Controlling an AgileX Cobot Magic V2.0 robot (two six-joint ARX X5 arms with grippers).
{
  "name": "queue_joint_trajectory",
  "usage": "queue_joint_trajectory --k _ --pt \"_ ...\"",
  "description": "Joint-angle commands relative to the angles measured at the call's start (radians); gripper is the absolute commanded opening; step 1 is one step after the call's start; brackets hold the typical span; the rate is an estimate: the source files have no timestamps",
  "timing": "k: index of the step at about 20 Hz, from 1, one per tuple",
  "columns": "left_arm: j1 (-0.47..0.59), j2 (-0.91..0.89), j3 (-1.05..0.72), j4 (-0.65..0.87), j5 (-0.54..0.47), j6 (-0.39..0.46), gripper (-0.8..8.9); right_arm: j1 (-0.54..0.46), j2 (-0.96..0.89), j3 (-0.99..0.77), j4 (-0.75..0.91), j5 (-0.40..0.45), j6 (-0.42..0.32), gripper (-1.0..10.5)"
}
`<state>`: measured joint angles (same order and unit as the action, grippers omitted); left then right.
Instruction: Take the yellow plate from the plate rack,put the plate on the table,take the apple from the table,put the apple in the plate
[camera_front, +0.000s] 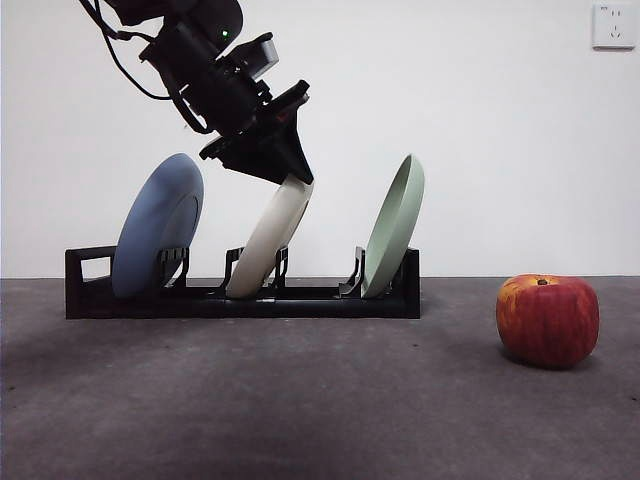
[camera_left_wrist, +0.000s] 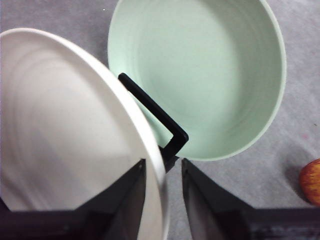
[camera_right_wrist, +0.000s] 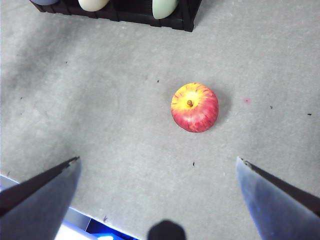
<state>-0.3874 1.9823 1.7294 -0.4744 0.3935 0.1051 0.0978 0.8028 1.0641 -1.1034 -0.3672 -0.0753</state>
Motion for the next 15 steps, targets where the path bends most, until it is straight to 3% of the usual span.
queue_joint_trajectory --k 1,3,5,13,15 --pt "-0.002 0.014 0.001 0.0 0.007 0.011 1.17 0.001 0.0 0.005 0.002 -0.003 -0.003 5.4" --pt "-0.002 0.014 0.001 -0.002 0.007 0.011 1.13 0.001 0.0 0.005 0.002 -0.003 -0.003 5.4" --pt "-0.002 0.014 0.001 -0.006 0.007 0.011 -0.01 0.001 0.0 0.005 0.002 -0.003 -0.003 5.4" --pt "-0.002 0.013 0.001 -0.029 0.067 -0.013 -0.08 0.001 0.0 0.005 0.002 -0.003 -0.003 5.4" --pt "0.005 0.007 0.002 -0.034 0.12 -0.039 -0.08 0.001 0.0 0.005 0.002 -0.003 -0.003 5.4"
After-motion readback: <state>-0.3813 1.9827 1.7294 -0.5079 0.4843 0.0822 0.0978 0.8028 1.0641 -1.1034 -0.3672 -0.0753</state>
